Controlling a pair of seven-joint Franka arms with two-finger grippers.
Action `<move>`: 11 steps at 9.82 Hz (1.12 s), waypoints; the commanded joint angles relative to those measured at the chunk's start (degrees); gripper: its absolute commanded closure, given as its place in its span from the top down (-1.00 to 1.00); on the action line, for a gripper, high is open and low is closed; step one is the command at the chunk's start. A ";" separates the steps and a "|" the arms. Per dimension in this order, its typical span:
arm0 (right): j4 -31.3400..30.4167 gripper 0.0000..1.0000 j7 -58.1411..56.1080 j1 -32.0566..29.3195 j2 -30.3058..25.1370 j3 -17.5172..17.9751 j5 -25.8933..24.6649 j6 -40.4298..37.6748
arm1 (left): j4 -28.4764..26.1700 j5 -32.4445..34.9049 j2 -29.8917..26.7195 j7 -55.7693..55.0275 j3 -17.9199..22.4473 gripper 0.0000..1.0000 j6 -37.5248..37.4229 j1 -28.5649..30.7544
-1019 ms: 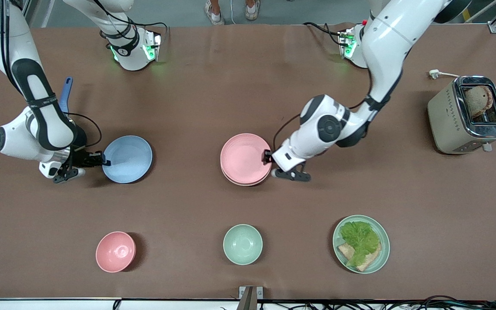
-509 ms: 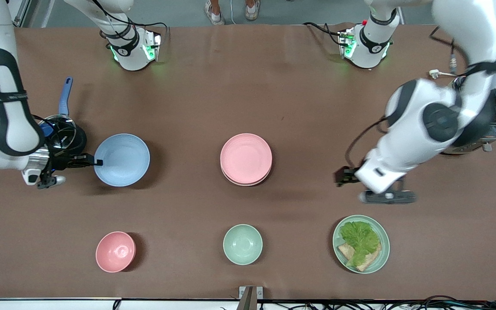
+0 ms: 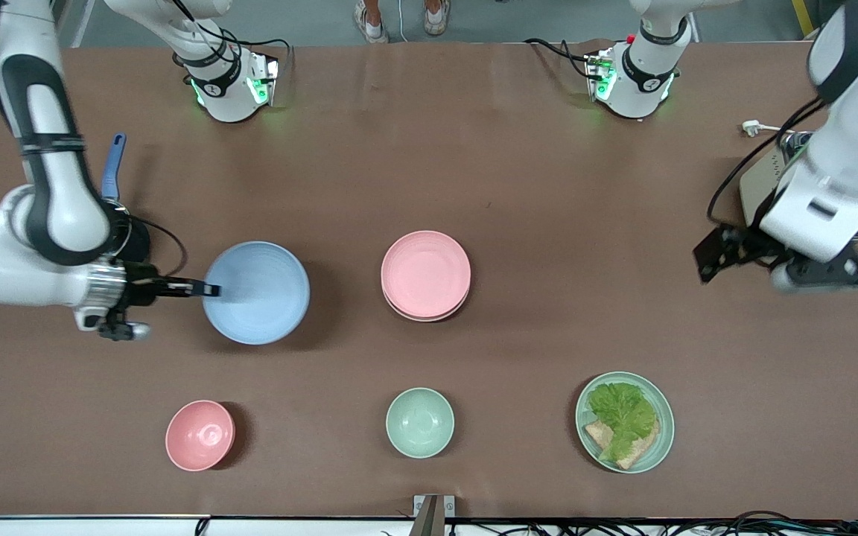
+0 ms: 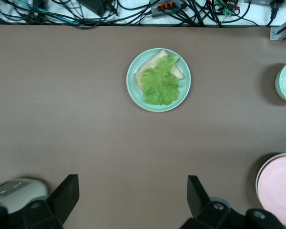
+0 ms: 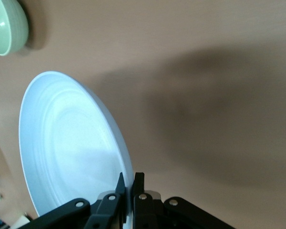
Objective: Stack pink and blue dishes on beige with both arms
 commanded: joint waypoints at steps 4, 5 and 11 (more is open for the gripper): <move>-3.57 -0.98 16.13 19.23 -0.33 -0.48 2.15 12.08 | -9.77 -8.79 -11.04 7.52 17.60 1.00 -7.50 -11.93; -3.65 -0.97 17.89 21.52 -0.24 -0.48 2.15 12.00 | -12.06 -9.42 -12.71 7.88 17.88 1.00 -7.60 -12.30; -7.08 -0.96 20.99 28.57 1.95 -0.40 2.59 22.87 | -14.01 -10.92 -15.45 7.88 18.06 1.00 -12.33 -10.47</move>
